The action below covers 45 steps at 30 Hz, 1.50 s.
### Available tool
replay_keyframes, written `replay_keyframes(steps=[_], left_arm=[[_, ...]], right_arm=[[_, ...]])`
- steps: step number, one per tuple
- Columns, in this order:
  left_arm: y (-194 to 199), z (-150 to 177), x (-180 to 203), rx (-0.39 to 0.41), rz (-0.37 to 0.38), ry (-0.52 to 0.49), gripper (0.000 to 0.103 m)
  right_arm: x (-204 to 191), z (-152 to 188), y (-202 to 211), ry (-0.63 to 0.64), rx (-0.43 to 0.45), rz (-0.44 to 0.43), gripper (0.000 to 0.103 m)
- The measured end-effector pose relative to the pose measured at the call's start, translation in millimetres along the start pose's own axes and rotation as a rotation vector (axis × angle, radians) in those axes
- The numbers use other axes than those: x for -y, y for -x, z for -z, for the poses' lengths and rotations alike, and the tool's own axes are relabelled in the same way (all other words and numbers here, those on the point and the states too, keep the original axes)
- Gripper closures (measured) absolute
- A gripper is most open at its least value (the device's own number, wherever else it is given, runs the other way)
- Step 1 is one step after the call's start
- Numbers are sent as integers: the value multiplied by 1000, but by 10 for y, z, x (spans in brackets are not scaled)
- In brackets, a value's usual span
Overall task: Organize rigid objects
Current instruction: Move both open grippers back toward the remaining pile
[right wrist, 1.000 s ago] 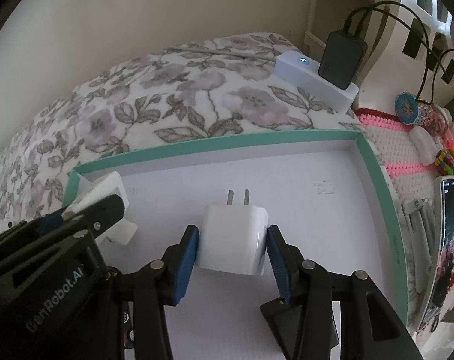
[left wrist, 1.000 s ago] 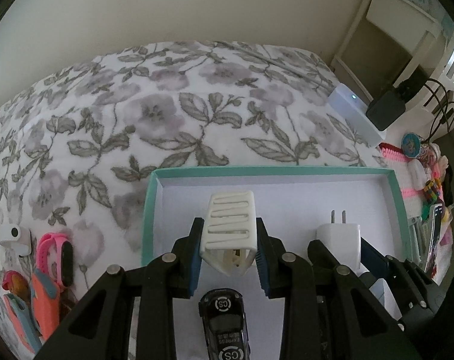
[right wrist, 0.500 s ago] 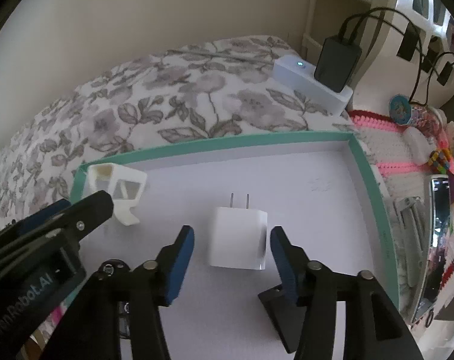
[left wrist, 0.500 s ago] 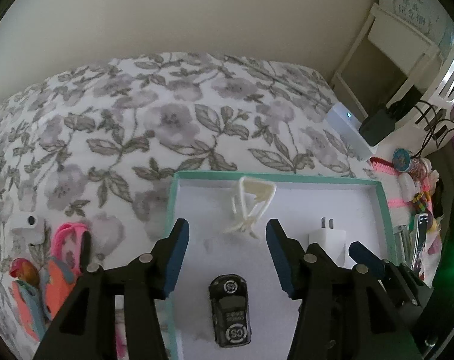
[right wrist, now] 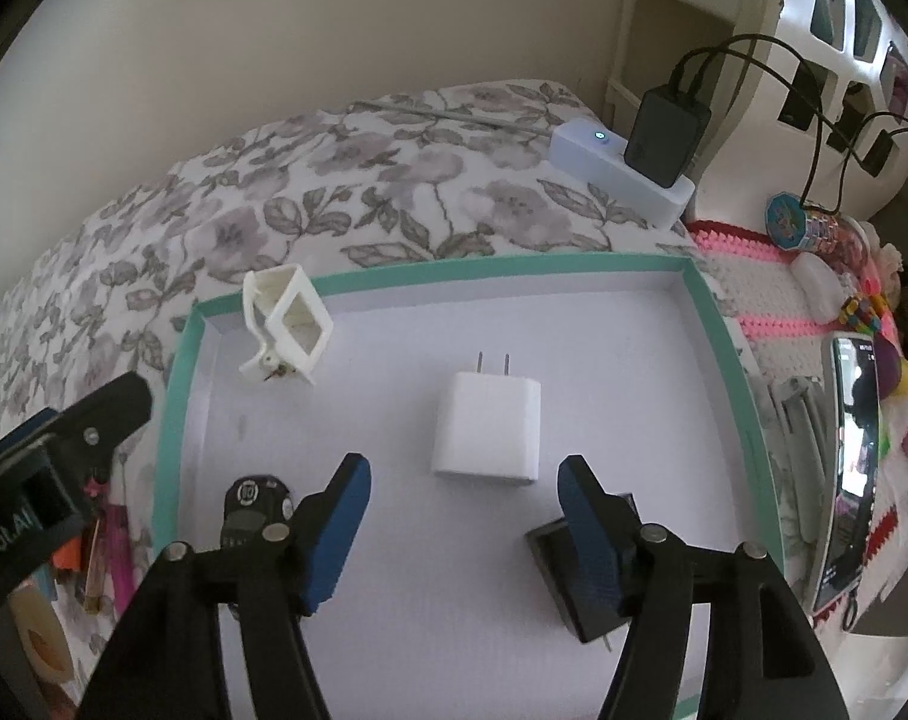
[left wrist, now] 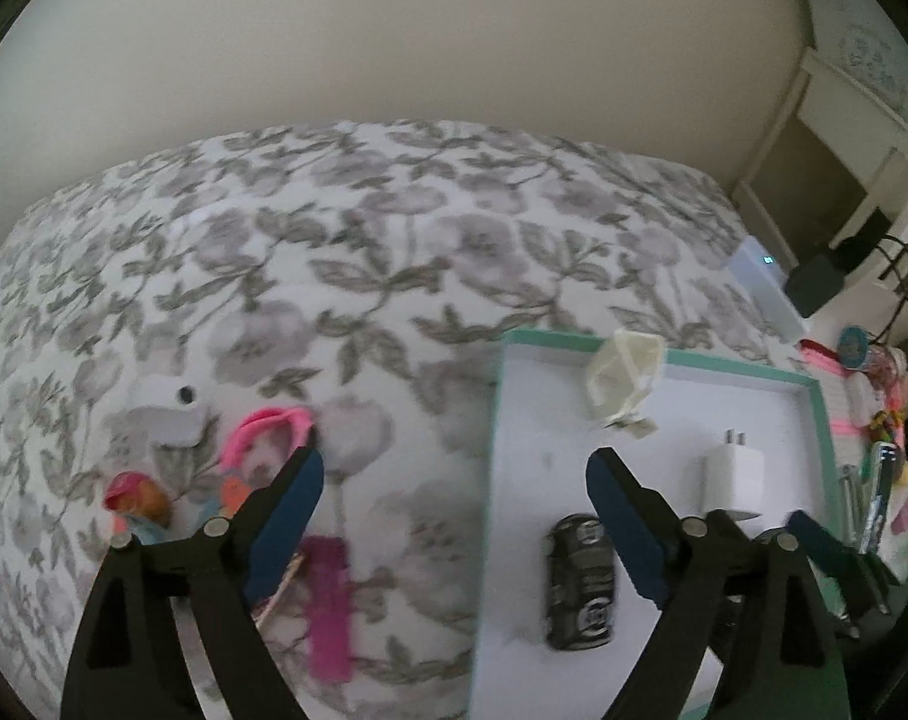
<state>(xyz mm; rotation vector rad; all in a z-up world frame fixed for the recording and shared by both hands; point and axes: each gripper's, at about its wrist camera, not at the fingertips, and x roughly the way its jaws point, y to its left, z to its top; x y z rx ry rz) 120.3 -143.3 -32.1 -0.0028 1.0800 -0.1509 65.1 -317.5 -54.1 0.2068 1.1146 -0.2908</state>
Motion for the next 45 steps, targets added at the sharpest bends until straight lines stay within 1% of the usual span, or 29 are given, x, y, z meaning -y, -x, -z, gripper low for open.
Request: replay_keyframes(steps=[2,4,7,9,10,11,12,16,17,18,19,26,31,36,41,45], left_arm=[[15,34,-46,-2,-25,-8,13],[40,77,-103,-3,-49,-13,13],[96,143,-215,-5,-52,8,13],[136,188,-288,-6,-59,21,13],[157,209,-319,-5,-67,24,13],[178,229,-350,-3,-76,28,12],[200,246,-380,2,-82,33,13],[301,309,-521,28,-72,72,12],[331,325,-552,37,-71,80,9],[363,339,-581,46,-69,86,5],[388,349,-603,53,-67,90,3],[592,434,-775,92,-57,87,3],[813,465,-1033,137,-38,139,3],[1007,443,-1323,174,-80,140,3],[1110,502,-1619,167,-112,158,3],[1048,642,-1794,107,-150,174,3]], right_arm=[[-9,33,28,2,4,-2,22],[-16,57,54,3,5,-3,21],[-44,94,106,2,8,-10,19],[-79,124,146,9,13,-14,11],[-98,143,172,15,17,-15,10],[-116,160,195,19,20,-16,6],[-128,175,214,20,22,-19,4],[-172,229,311,21,36,-25,4],[-188,242,340,22,41,-27,3],[-207,254,365,26,42,-32,2],[-228,264,385,30,43,-38,1],[-444,351,532,78,55,-72,0],[-598,403,641,111,57,-102,0],[-786,422,776,145,70,-145,0],[-1131,474,858,209,70,-191,0],[-1429,590,838,267,33,-248,0]])
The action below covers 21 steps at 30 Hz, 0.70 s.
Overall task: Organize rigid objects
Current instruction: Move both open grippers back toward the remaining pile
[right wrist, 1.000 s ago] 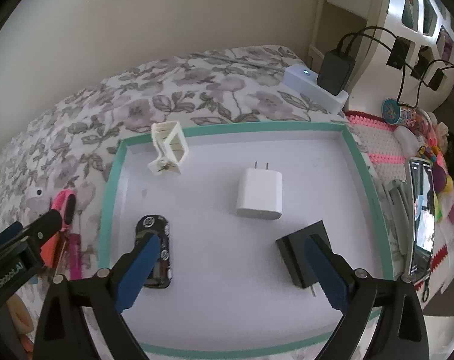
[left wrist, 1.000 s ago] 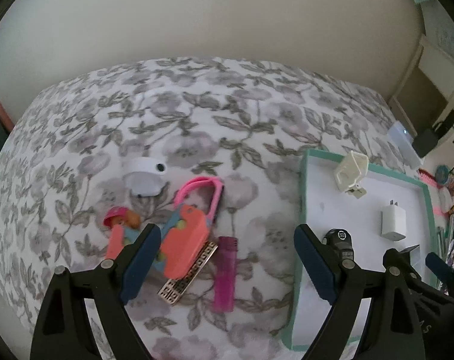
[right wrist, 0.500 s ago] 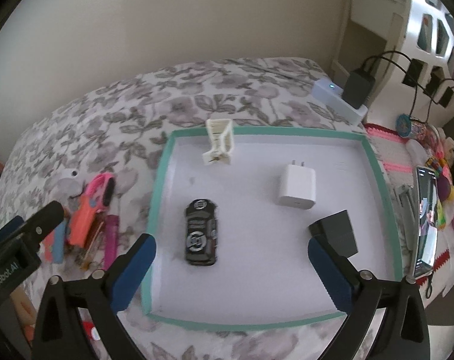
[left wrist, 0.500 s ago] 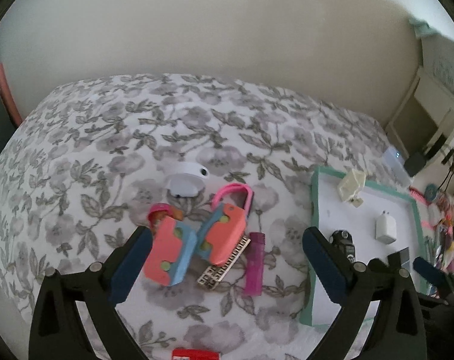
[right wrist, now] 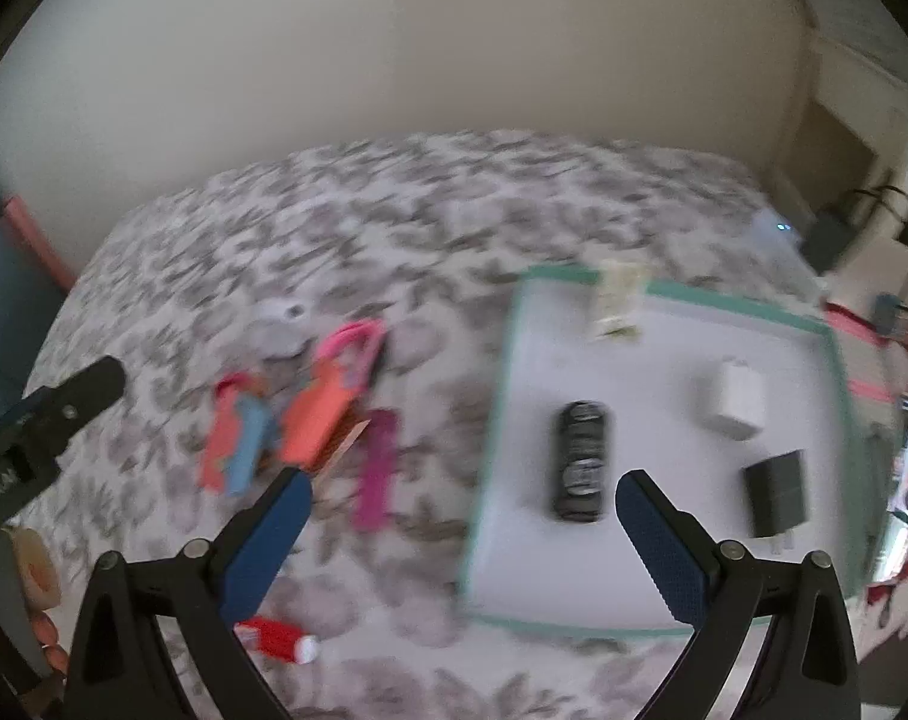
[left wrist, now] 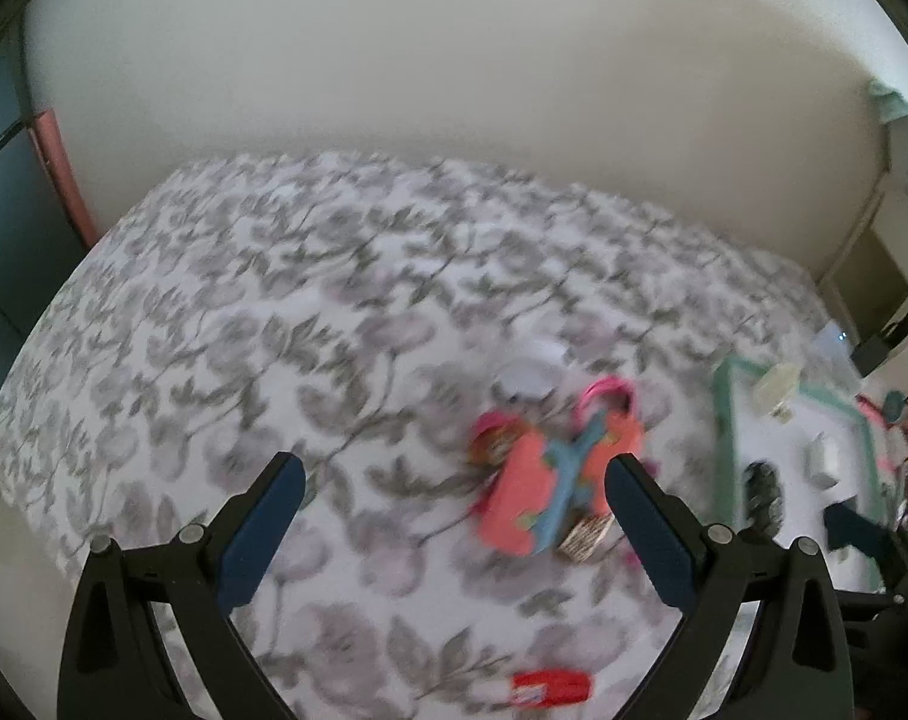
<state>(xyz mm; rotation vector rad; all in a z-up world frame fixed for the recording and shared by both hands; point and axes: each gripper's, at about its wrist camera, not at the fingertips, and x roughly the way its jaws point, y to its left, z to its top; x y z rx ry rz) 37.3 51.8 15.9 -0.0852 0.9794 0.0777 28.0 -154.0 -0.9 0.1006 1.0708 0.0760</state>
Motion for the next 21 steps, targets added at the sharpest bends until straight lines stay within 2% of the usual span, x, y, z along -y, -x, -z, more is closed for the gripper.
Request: replay_keyframes(steps=[11,17,21], left_arm=[[-401,487,-219,-179,-88,15,3],[-451,585,-357,-201,-126,44,3],[-466,571,-430,-205,-113,58,3]], right_arm=[[-454,290,-303,108,-160,-98,0],[-586,442,-434,127,-241,-132,0],[-665,486,-451,127,-264,-141,0]])
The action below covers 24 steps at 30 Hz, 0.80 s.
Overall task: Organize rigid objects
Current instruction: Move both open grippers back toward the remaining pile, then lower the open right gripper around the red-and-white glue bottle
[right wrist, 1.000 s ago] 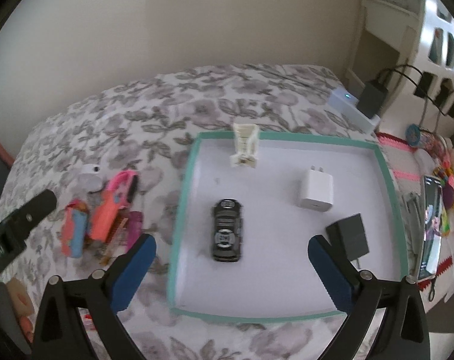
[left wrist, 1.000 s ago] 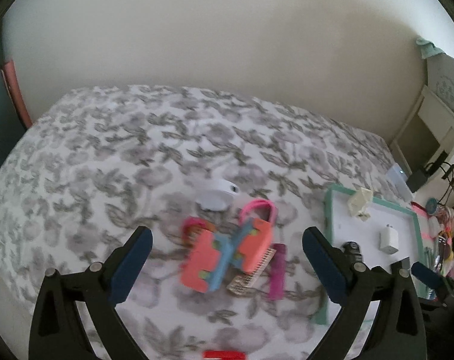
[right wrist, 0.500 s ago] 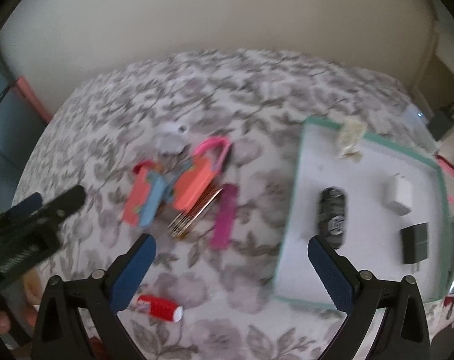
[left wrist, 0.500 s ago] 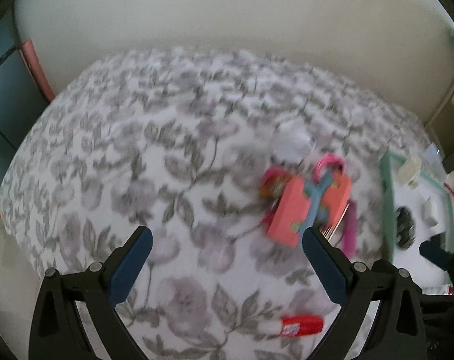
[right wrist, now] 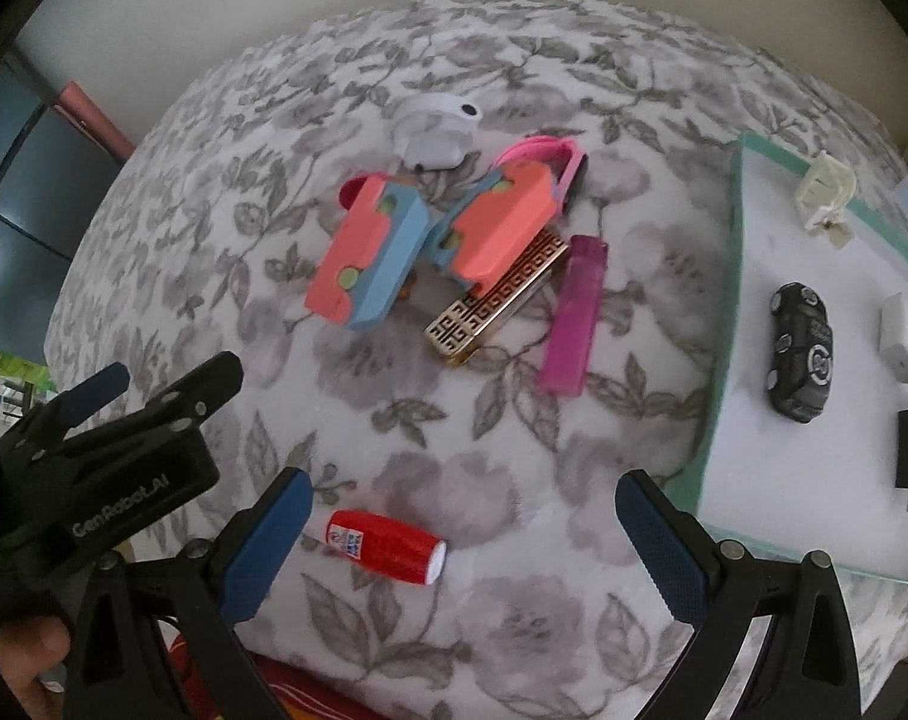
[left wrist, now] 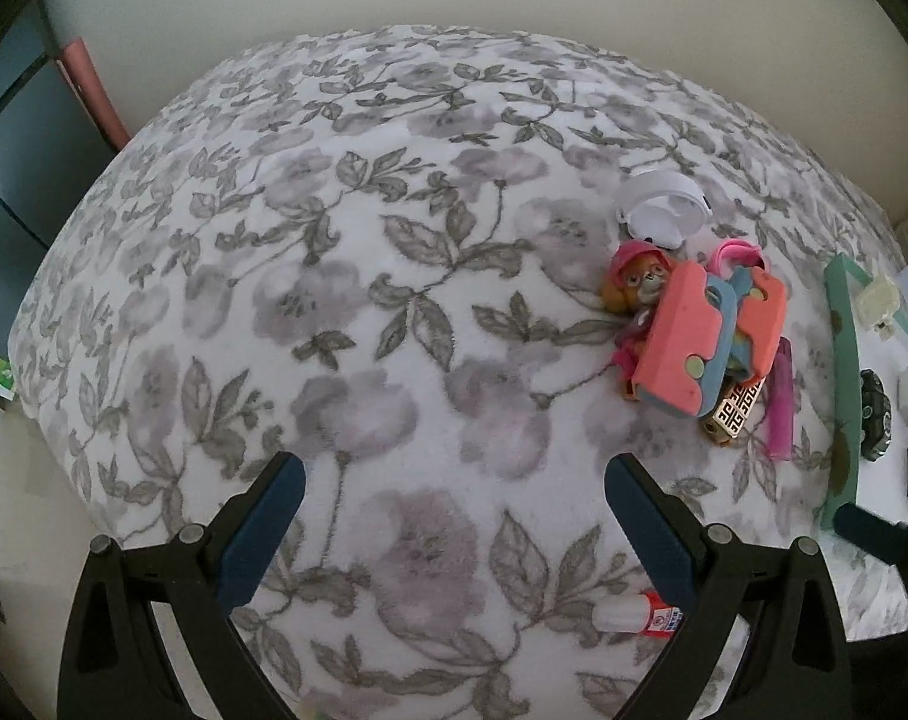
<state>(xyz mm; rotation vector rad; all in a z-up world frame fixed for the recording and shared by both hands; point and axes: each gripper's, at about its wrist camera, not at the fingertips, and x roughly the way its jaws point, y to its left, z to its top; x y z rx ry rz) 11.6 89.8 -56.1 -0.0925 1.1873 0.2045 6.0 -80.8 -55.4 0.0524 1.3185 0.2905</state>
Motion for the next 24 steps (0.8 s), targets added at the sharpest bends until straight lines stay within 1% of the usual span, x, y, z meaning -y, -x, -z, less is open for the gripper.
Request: replay_keyframes(steps=[3,5,13,17,19,21,24], left_arm=[[-25,5,-65,-6,3,11,3],[-39,24,-121,-10,7,22,3],[-118,72,-297,-26,13,59,3],[-147,70,-324,-35,18,65,3],[-157,69,-340,-38,20,71,3],[-170,66,-353,-41,19,74,3],[-189,67,-365,-47,19,78,3]], right_arm=[[-81,19,-63,-13,-29,-47,0],[-143,39,-122,-12,-52,-55,0],[-327,104,-275,35,-115,21,1],[-356,94,-321,22,-142,2,1],[-402,95,-384,41,-171,16,1],[-456,97,-441,60,-197,14,7],[-465,123,-502,58,-229,24,7]])
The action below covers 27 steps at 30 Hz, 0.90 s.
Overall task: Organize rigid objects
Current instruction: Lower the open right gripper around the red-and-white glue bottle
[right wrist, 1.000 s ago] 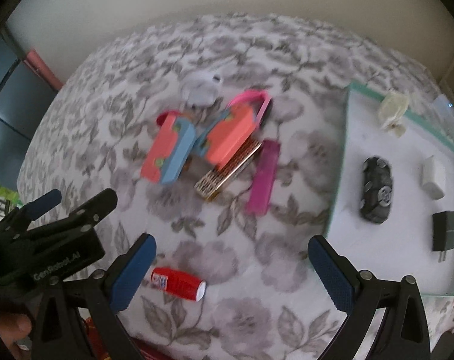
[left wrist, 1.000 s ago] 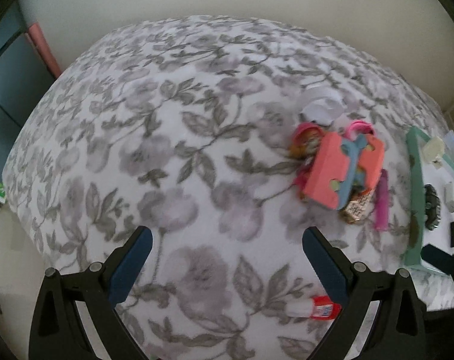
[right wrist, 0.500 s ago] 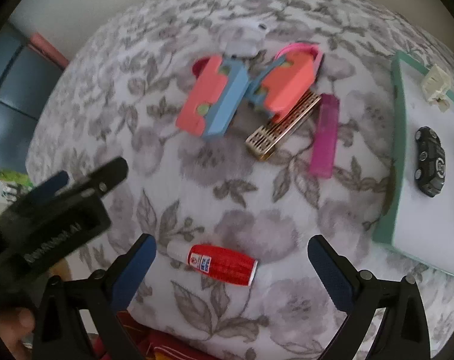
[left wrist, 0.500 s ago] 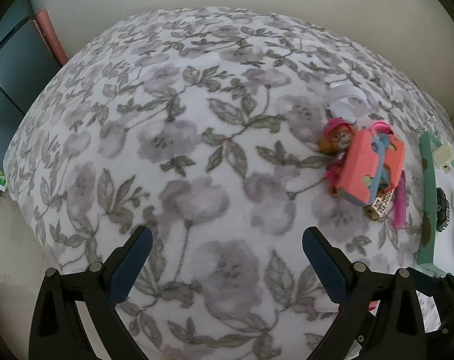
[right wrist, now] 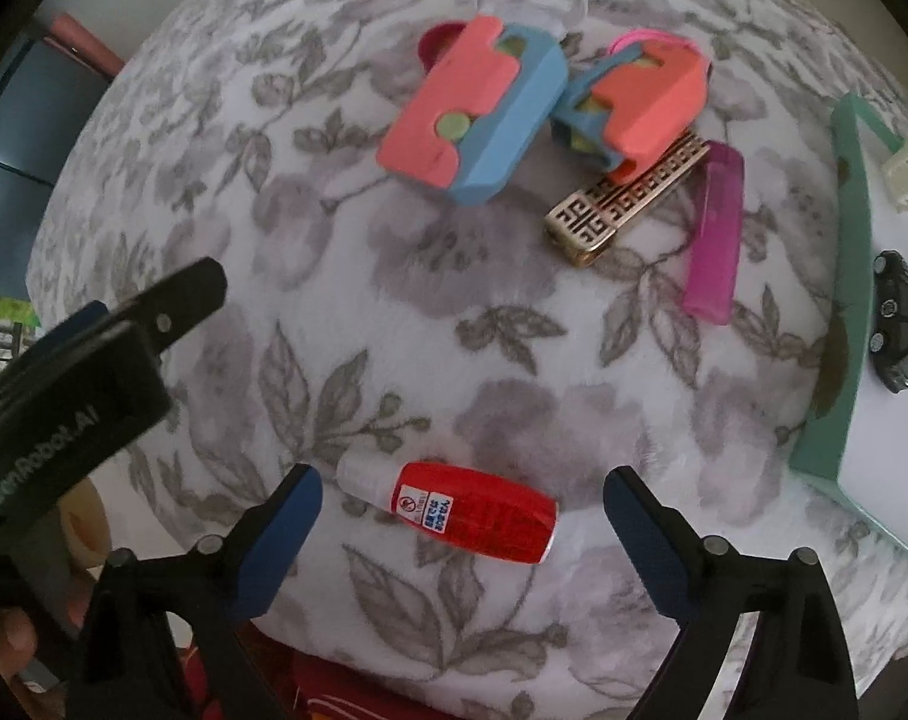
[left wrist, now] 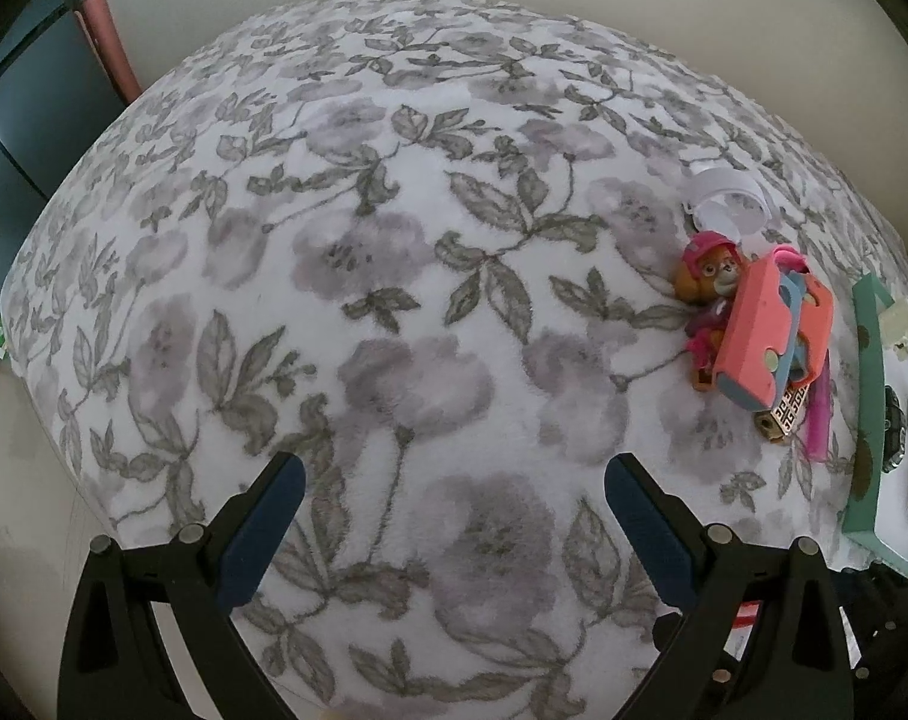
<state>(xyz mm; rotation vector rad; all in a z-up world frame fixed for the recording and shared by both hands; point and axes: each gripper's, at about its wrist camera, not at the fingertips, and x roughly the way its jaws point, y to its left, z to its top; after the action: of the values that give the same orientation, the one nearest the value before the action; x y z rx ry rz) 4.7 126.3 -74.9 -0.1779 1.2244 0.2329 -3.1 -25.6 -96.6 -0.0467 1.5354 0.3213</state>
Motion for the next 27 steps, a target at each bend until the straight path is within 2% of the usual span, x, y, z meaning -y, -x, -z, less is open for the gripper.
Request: replay_keyframes(steps=[9,15,23,27], left_arm=[[-34,4,7,-8,8,1,3],[-35,-5,2,-9,22,1,3],[-60,-21,6,-14,39,-2,3],[-60,-21,-3,-16,50,4,3]], right_arm=[[-188,-144,-190,-1,-49,33,10],[-246,-221,-196,-52,-67,51,13],[-327,-299,-252,-49,-108,112,15],[-362,-278,-238,-67,-110,122,21]])
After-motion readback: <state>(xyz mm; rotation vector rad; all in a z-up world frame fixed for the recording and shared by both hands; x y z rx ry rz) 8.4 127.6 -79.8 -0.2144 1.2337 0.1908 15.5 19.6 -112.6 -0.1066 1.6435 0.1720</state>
